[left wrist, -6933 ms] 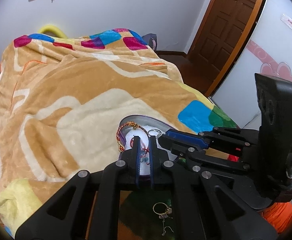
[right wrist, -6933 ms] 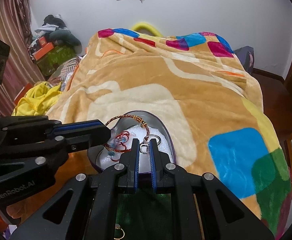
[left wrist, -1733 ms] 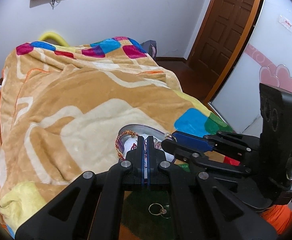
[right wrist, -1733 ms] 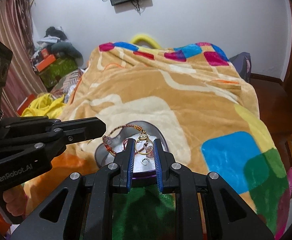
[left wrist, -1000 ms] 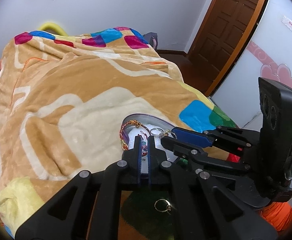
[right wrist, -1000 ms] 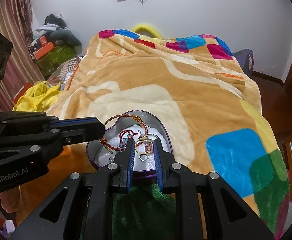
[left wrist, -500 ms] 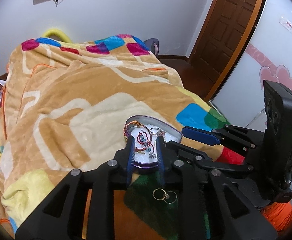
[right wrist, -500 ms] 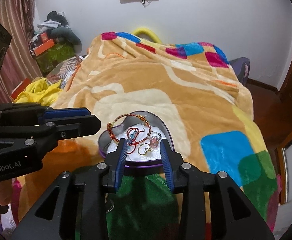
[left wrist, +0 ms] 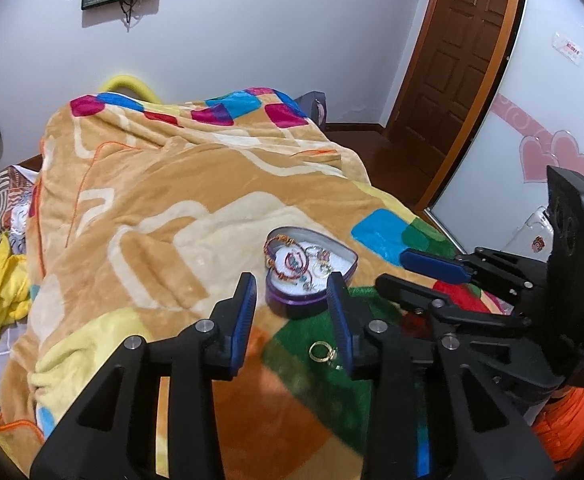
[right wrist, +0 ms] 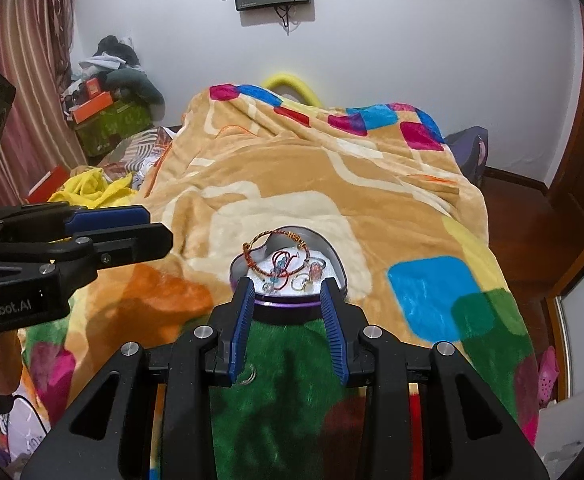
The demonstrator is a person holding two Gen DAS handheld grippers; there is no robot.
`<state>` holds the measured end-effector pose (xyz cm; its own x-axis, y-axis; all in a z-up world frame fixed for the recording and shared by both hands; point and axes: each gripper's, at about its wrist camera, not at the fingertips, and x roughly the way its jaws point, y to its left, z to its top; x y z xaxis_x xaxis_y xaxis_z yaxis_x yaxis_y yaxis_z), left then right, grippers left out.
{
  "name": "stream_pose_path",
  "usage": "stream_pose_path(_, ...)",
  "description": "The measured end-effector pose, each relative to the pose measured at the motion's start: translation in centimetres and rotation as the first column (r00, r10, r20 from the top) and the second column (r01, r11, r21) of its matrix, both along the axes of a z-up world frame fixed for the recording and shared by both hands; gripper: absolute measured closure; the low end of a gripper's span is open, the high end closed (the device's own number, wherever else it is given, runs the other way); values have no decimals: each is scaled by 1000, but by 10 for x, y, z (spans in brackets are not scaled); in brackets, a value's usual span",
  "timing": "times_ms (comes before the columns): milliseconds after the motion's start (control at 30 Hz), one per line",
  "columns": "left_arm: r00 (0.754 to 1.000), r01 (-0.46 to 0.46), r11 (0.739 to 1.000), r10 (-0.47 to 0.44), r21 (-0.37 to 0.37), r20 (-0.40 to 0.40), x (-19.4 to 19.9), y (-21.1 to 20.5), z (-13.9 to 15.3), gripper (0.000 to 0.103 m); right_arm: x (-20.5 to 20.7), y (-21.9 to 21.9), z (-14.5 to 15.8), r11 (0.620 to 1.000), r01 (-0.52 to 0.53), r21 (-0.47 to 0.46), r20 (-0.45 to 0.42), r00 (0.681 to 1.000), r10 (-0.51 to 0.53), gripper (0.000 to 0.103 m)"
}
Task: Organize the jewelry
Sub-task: 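Withdraw both grippers from the tin toward the remaining rings on the blanket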
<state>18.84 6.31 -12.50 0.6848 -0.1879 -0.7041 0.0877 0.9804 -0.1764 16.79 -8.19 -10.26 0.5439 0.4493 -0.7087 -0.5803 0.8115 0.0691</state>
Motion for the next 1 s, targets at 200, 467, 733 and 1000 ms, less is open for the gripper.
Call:
stream_pose_path(200, 1000, -19, 1000, 20, 17, -15, -17, 5, -3, 67, -15, -3, -3, 1000, -1, -10, -9, 1000, 1, 72)
stream_pose_path(467, 997, -31, 999, 34, 45, -71, -34, 9, -26, 67, -31, -1, -29, 999, -19, -46, -76, 997, 15, 72)
stream_pose_path(733, 990, -28, 999, 34, 45, -140, -40, 12, -53, 67, -37, 10, -61, 992, -63, -114, -144, 988, 46, 72)
stream_pose_path(1000, 987, -11, 999, 16, 33, -161, -35, 7, -63, 67, -25, 21, -73, 989, -69, -133, -148, 988, 49, 72)
